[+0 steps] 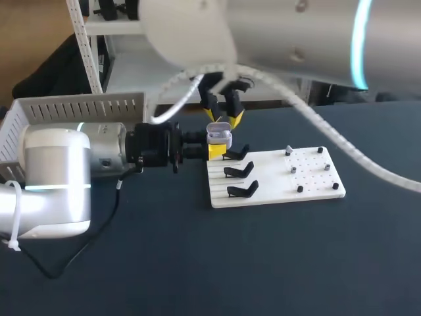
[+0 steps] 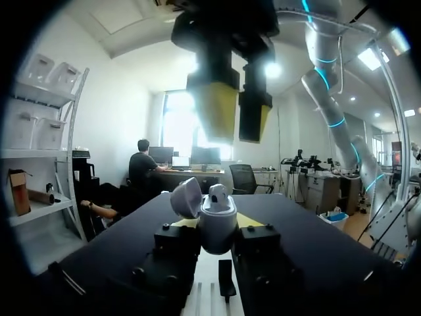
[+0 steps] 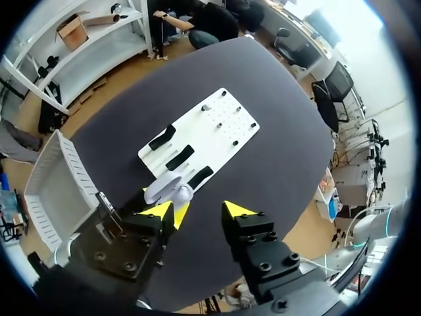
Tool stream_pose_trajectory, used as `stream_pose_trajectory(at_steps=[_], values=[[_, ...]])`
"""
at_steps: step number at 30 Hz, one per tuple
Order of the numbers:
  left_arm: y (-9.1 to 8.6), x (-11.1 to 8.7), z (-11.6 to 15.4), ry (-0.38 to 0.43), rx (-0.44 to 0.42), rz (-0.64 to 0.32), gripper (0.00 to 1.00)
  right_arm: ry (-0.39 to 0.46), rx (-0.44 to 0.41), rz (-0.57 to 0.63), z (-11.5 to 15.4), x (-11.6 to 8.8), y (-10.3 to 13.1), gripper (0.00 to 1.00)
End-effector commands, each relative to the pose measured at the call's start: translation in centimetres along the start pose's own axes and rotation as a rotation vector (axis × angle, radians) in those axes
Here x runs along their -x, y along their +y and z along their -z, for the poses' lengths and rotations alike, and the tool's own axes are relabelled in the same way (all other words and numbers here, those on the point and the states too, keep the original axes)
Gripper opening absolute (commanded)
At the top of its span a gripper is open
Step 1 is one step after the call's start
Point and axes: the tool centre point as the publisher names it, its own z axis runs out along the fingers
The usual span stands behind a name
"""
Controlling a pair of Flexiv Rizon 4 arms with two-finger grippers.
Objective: Pick up each earbud case from the left stands, insert the matching earbuds, close the lid, and place the case in the box.
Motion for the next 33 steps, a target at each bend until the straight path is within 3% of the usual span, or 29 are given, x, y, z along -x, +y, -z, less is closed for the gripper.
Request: stream_pose_trajectory(at_steps=[1,16,21,22,27,31,33], values=[[0.0,0.0,0.0,-0.001,0.001,0.000,0.00,-0.012,0.484,0.186,-0.4,-0.5,-6.4,1.00],[0.0,0.0,0.0,-0.001,0.001,0.000,0.00,-0.012,0.484,0.186,-0.4,-0.5,-6.4,1.00],[0.0,0.0,0.0,-0.001,0.001,0.000,0.00,-0.008,0.557,0.097,-2.0,3.2,-7.5,1.00],[0.0,0.0,0.0,-0.001,0.001,0.000,0.00,-0.006,0.609,0.094,-2.2,4.0,-7.6,1.00],[0.0,0.0,0.0,-0.001,0.001,0.000,0.00,-0.037,0.637,0.113,-4.4,6.9,-6.6,1.00],[0.0,0.0,0.0,-0.001,0.001,0.000,0.00,-0.065,0.596,0.158,-7.2,8.3,-5.1,1.00],[0.0,0.0,0.0,-0.001,0.001,0.000,0.00,-0.121,0.560,0.180,-8.5,8.8,-4.5,1.00]])
